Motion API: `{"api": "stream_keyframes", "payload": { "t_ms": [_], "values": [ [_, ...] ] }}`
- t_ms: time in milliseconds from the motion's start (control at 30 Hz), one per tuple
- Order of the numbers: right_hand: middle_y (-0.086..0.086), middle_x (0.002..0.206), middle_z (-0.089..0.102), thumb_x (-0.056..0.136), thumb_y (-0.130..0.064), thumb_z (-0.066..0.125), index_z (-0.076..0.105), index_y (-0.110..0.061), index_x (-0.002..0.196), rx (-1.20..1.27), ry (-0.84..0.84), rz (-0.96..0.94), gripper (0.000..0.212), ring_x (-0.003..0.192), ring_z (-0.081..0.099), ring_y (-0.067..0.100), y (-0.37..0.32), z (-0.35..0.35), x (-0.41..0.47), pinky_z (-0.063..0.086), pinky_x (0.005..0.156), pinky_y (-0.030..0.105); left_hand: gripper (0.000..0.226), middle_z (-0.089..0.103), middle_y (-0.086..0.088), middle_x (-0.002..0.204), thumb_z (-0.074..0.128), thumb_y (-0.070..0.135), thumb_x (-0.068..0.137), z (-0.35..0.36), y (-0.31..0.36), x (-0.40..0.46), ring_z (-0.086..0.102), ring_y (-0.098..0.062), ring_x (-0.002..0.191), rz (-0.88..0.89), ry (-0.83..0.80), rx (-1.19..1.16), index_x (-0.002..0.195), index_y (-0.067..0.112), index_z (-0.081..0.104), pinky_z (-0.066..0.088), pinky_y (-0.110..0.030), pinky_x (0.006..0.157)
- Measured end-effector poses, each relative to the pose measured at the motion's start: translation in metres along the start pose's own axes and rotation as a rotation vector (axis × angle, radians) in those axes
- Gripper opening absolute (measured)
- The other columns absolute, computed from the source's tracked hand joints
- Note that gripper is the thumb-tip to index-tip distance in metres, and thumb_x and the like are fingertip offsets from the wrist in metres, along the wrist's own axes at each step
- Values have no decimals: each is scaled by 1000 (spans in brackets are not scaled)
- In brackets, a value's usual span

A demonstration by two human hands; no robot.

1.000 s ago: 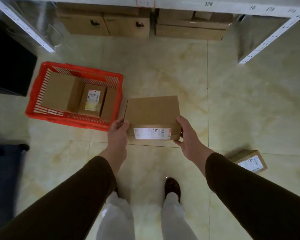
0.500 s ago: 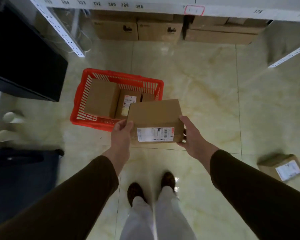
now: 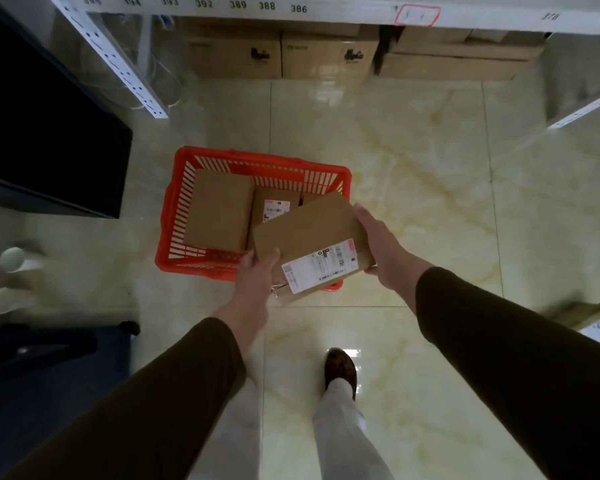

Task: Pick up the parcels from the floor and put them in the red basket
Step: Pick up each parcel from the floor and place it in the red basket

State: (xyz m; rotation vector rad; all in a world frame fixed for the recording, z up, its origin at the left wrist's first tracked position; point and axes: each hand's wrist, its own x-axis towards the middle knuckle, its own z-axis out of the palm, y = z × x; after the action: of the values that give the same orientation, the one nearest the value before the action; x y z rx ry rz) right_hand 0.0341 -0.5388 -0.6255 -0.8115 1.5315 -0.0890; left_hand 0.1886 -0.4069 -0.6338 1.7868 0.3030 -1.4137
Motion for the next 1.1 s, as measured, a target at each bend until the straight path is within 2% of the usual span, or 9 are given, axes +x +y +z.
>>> {"api": "stream_keyframes", "payload": {
  "t_ms": [67, 167, 233, 400, 533, 600, 667, 800, 1100],
  "values": [
    [15, 112, 74, 90, -72, 48, 61, -19, 113, -1, 8, 23, 59, 106, 69, 31, -2, 15, 3, 46, 92, 43, 41, 70, 2, 108, 65, 26, 97, -12, 12, 7, 66, -16, 90, -14, -34, 21, 129, 38, 43, 48, -33, 72],
    [6, 110, 73, 84, -73, 56, 57, -19, 127, 7, -4, 107, 70, 109, 64, 31, 1, 34, 8, 40, 105, 53, 69, 63, 5, 128, 67, 34, 94, -36, 30, 21, 60, -16, 100, -31, -83, 111, 153, 39, 30, 42, -43, 99],
    [8, 109, 72, 89, -64, 59, 57, -16, 128, 55, -38, 141, 62, 103, 65, 30, 4, 45, 6, 49, 94, 48, 71, 62, 0, 134, 68, 37, 92, -48, 43, 32, 60, -25, 114, -27, -75, 168, 152, 40, 31, 41, -50, 108],
    [21, 125, 68, 79, -51, 75, 51, -14, 135, 297, -130, 245, 71, 112, 67, 39, 20, 63, 8, 56, 97, 52, 70, 64, -1, 109, 78, 44, 82, -40, 71, 46, 67, -22, 89, 27, 61, 178, 137, 33, 37, 57, -37, 73],
    [24, 131, 62, 78, -46, 79, 49, -17, 136, 499, -132, 295, 72, 117, 62, 42, 34, 77, 14, 55, 97, 57, 141, 47, 0, 147, 79, 85, 24, -18, 67, 64, 59, -27, 120, 78, 205, 248, 147, 53, 16, 49, -53, 97],
    [22, 129, 60, 81, -45, 75, 47, -17, 138, 575, -130, 318, 69, 116, 60, 41, 43, 82, 19, 55, 96, 56, 158, 26, -1, 162, 70, 92, 15, -6, 54, 80, 45, -33, 137, 44, 214, 326, 150, 52, -3, 40, -59, 107],
    [22, 128, 59, 82, -44, 74, 46, -21, 138, 627, -140, 311, 67, 116, 59, 41, 48, 90, 24, 53, 99, 58, 165, 29, -2, 160, 66, 96, 8, 9, 52, 70, 42, -31, 139, -2, 193, 302, 153, 48, 4, 36, -59, 110],
    [21, 130, 59, 80, -41, 76, 45, -19, 141, 673, -141, 324, 72, 114, 61, 43, 54, 102, 36, 52, 98, 61, 123, 44, 5, 142, 89, 61, 52, 18, 40, 75, 60, -16, 105, -8, 70, 157, 149, 58, 13, 49, -54, 100],
    [12, 134, 62, 77, -55, 81, 50, -21, 139, 606, -82, 337, 77, 120, 61, 39, 66, 78, 88, 54, 95, 65, 60, 62, 8, 122, 72, 38, 87, -12, 54, 133, 61, -18, 110, -34, -268, 253, 139, 46, 43, 50, -42, 92]
  ]
}}
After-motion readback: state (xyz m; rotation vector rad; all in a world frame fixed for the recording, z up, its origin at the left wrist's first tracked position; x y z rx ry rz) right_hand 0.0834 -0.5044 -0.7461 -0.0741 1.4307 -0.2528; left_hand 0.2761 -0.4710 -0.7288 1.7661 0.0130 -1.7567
